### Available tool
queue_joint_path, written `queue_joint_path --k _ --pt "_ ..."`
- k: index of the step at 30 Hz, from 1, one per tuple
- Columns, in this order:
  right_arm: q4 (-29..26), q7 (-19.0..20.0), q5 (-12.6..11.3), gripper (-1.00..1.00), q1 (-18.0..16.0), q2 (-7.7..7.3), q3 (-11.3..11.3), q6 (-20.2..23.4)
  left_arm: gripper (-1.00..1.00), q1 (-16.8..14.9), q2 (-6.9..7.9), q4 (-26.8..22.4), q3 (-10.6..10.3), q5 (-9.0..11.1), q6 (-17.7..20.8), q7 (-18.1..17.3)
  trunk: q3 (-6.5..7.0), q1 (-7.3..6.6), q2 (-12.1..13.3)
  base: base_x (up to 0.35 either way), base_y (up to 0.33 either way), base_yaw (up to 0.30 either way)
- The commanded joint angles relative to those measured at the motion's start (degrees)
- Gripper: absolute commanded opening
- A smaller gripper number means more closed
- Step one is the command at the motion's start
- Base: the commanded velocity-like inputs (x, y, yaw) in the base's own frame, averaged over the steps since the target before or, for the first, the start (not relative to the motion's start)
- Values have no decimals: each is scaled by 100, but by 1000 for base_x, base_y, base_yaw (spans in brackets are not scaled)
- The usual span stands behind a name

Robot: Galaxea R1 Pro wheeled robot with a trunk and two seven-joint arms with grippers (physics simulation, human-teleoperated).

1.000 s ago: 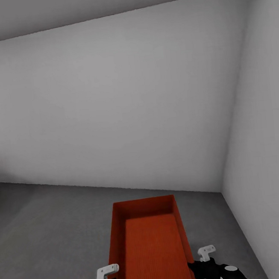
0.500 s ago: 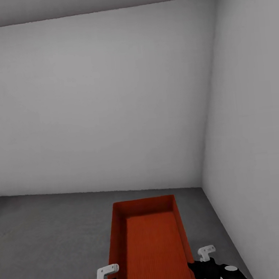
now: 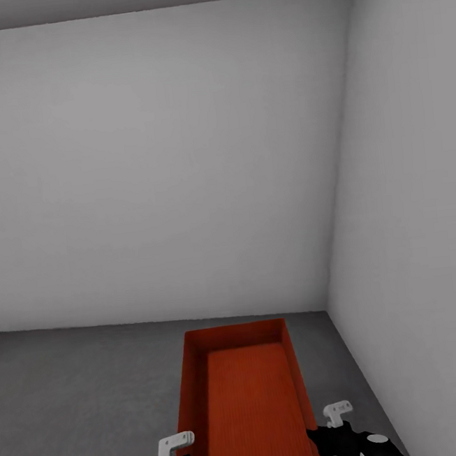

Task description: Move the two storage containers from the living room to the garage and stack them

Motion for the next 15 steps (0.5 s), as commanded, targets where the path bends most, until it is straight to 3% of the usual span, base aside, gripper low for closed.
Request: queue_joint_path --k 1,15 --pt "2 269 -216 -100 -4 4 -34 37 -100 1 -8 -18 9 -222 -406 101 -10 5 -7 327 0 -1" --pt "1 269 -216 -100 -4 3 -34 37 -100 1 -8 -18 10 -222 -406 112 -10 5 -7 328 0 0"
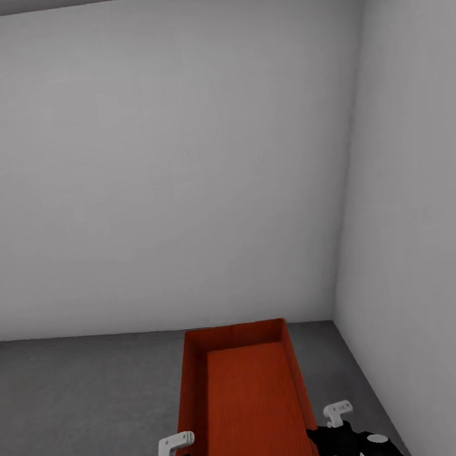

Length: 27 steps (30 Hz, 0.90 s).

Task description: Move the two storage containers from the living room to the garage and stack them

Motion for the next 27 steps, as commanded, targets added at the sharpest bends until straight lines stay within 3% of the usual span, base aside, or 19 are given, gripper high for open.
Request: queue_joint_path --k 1,18,27 --pt "1 268 -216 -100 -4 2 -35 36 -100 1 -8 -18 8 -220 -406 115 -10 5 -7 328 0 0" --pt "0 268 -216 -100 -4 1 -35 36 -100 1 -8 -18 9 -220 -406 115 -10 5 -7 328 -4 0" --pt "1 268 -216 -100 -4 1 -35 36 -100 1 -8 -18 13 -220 -406 115 -10 5 -7 322 -147 0"
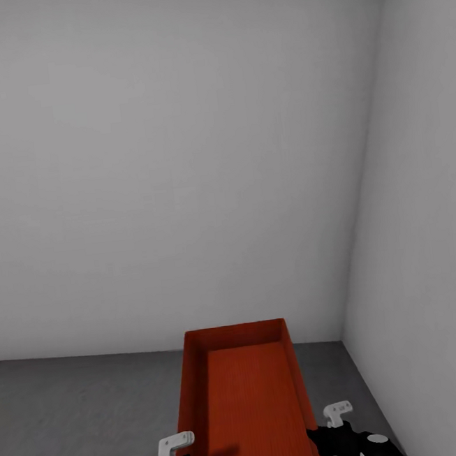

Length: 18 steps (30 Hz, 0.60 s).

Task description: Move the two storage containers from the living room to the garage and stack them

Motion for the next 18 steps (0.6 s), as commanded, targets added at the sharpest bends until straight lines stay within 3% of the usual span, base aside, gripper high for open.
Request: queue_joint_path --k 1,8,18 --pt "2 267 -214 -100 -4 1 -35 35 -100 1 -7 -20 8 -219 -404 119 -10 5 -7 319 -169 0" --pt "2 267 -214 -100 -4 -1 -35 35 -100 1 -7 -20 9 -219 -408 119 -10 5 -7 249 -61 0" --pt "2 267 -214 -100 -4 -4 -35 35 -100 1 -7 -20 12 -219 -413 119 -10 5 -7 28 -4 0"
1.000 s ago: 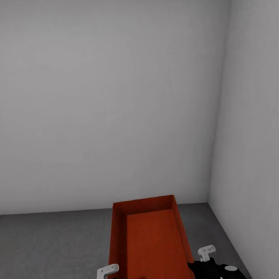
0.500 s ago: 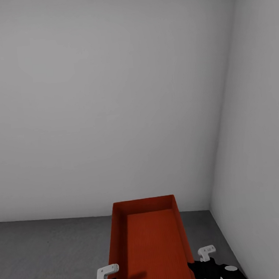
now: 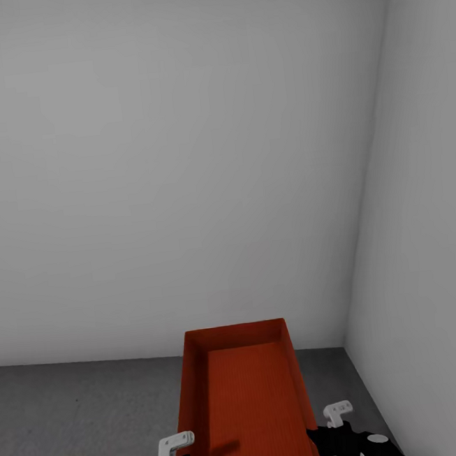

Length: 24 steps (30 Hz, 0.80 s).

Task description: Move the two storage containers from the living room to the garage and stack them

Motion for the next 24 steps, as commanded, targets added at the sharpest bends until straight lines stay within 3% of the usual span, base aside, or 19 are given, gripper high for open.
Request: queue_joint_path --k 1,24 --pt "2 259 -206 -100 -5 1 -35 37 -100 1 -5 -19 5 -229 -414 119 -10 1 -8 1 0 0" --pt "2 259 -216 -100 -5 0 -39 37 -100 1 -5 -19 5 -229 -414 119 -10 1 -8 39 -40 0"
